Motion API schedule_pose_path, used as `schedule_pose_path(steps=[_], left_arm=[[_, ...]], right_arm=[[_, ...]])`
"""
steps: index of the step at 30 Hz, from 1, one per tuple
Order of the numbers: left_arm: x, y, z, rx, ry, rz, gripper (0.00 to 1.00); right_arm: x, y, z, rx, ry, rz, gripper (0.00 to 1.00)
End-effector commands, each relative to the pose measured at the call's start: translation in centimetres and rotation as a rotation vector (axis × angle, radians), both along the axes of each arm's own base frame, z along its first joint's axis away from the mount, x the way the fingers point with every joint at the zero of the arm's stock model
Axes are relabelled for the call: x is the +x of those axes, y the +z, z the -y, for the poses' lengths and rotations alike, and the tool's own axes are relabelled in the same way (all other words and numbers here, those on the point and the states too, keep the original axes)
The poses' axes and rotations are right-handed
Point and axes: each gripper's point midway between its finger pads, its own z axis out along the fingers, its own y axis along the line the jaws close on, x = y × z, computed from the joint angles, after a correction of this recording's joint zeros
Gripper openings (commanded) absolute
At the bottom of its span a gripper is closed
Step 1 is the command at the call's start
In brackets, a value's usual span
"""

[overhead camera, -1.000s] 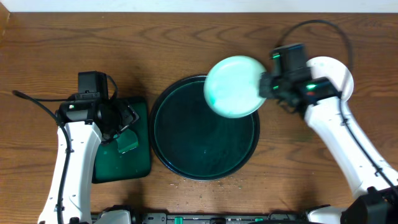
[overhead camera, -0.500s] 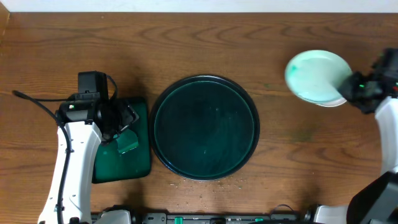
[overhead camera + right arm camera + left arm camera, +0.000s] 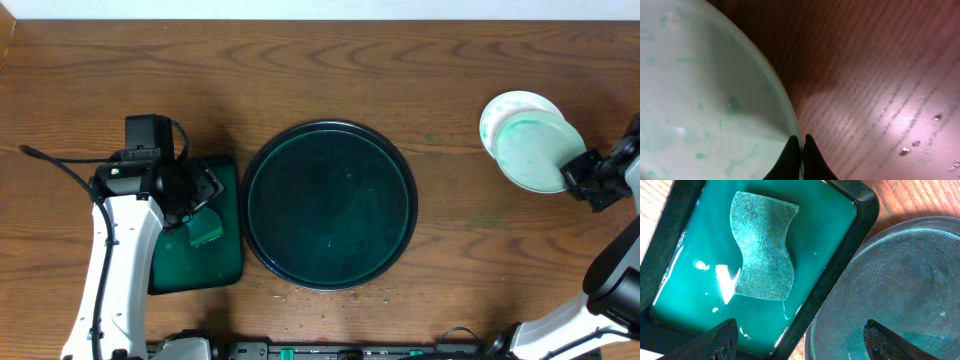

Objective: Clean dirty plates on tray and stack at the side
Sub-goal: 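Lower the light-green plate onto the stacked plates and release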

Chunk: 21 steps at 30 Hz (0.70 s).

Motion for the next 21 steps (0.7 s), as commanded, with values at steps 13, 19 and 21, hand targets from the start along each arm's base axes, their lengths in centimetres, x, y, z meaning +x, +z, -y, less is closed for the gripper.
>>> schedule_pose_path(steps=[13, 19, 21], left_arm=[[0.6, 0.5, -0.1, 0.008, -0.012, 0.015, 0.81], [0.6, 0.5, -0.1, 0.008, -0.012, 0.015, 0.81], [0.6, 0.5, -0.1, 0.008, -0.012, 0.015, 0.8]], right_arm=[[5.4, 2.0, -2.1, 0.084, 0.071, 0.23, 0.29], [6.4, 2.4, -2.7, 0.075, 0.106, 0.258, 0.72], [7.0, 3.2, -2.5, 0.058, 0.128, 0.28, 0.72]])
